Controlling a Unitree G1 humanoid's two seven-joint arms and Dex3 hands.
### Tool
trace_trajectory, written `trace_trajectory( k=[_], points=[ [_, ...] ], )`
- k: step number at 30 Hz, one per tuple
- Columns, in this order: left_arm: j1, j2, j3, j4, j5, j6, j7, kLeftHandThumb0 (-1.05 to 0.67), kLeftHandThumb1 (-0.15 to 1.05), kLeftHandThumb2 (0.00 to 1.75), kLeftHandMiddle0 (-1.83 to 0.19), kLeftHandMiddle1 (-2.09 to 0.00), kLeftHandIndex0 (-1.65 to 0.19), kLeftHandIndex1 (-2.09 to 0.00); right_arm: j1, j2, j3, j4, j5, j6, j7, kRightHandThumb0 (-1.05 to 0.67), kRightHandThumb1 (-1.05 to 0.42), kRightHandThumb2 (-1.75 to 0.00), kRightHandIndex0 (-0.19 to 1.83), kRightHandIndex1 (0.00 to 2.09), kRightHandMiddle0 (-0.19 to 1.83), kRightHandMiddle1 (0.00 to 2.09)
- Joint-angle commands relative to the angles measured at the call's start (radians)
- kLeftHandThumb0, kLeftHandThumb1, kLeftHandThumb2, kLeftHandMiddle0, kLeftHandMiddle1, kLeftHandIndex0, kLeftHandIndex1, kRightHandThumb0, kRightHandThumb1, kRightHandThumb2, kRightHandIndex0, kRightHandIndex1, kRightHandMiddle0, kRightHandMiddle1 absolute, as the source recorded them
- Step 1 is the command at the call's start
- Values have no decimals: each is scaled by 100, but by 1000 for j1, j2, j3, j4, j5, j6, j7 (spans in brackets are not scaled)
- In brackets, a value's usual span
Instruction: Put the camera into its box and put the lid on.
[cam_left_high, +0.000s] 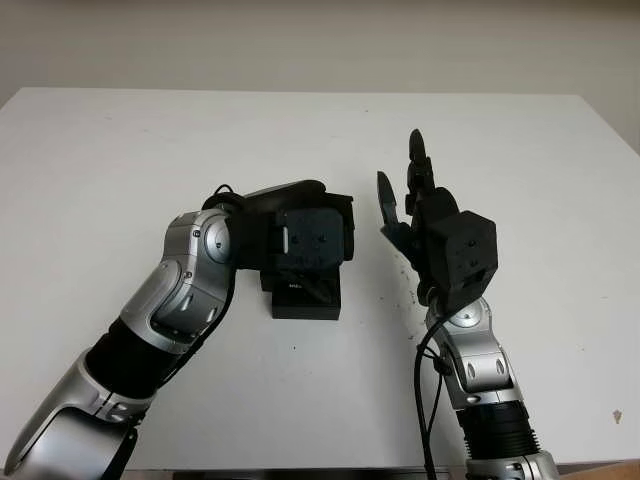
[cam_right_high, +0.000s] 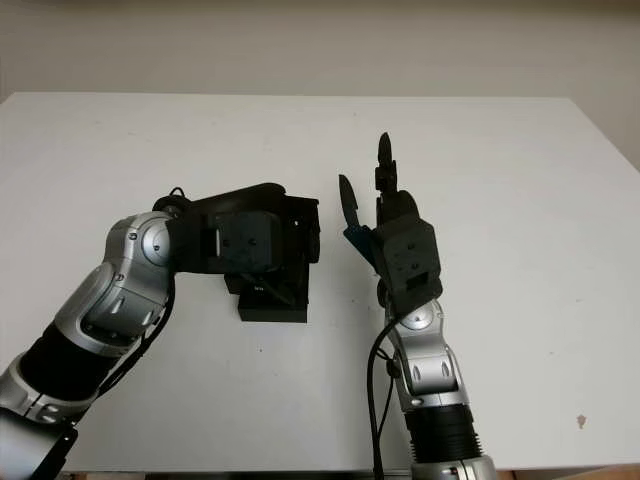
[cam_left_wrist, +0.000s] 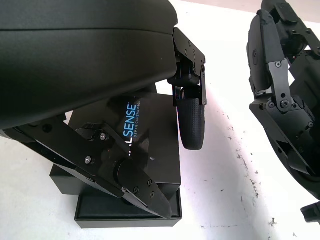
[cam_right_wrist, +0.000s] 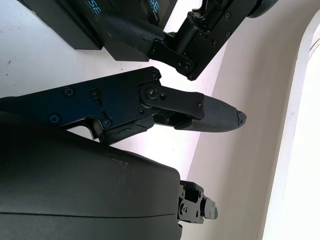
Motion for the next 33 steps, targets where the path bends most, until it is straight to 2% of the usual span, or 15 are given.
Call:
trace_trajectory(
  k=[1, 5, 11, 14, 18, 26, 30, 33],
  points=[
    [12, 0, -1, -4, -7, 22, -15, -15, 94, 5, -22, -169, -27, -161, -10, -3, -4, -9, 2, -3, 1, -73, -105, -56, -15, 5, -11, 5],
    [1, -10, -1, -16, -25, 88, -44, -15, 95, 6, -20, -169, -26, -160, -11, -3, -4, -5, 1, -6, -2, -73, -105, -56, -15, 5, -11, 5],
    [-16, -8, -17, -57, -37, 197, -87, -15, 95, 5, -31, -173, -28, -163, -12, -5, -2, -5, -2, -5, 0, -72, -105, -57, -15, 5, -11, 5],
    [-15, -4, -23, -74, -40, 218, -93, -15, 94, 5, -21, -170, -28, -163, -13, -4, 0, -5, -3, 1, 2, -72, -105, -57, -15, 5, -11, 5],
    [-6, -6, -23, -81, -48, 214, -84, -15, 94, 5, -7, -164, -28, -165, -11, -3, -2, 3, -3, -15, 0, -73, -105, -56, -15, 5, -11, 6],
    [-15, 1, -32, -82, -59, 225, -80, -15, 94, 5, 3, -166, -25, -169, -12, -2, 2, 9, -10, -8, -6, -74, -105, -56, -14, 6, -10, 6],
    [-13, 2, -36, -75, -63, 194, -67, -15, 94, 5, 10, -171, -25, -170, -12, -4, 2, 21, -11, -27, -5, -74, -105, -56, -14, 6, -10, 6],
    [-10, -1, -35, -64, -70, 163, -51, -15, 93, 5, -7, -175, -27, -168, -11, -5, 1, 28, -12, -41, -7, -73, -105, -56, -14, 6, -10, 6]
  ],
)
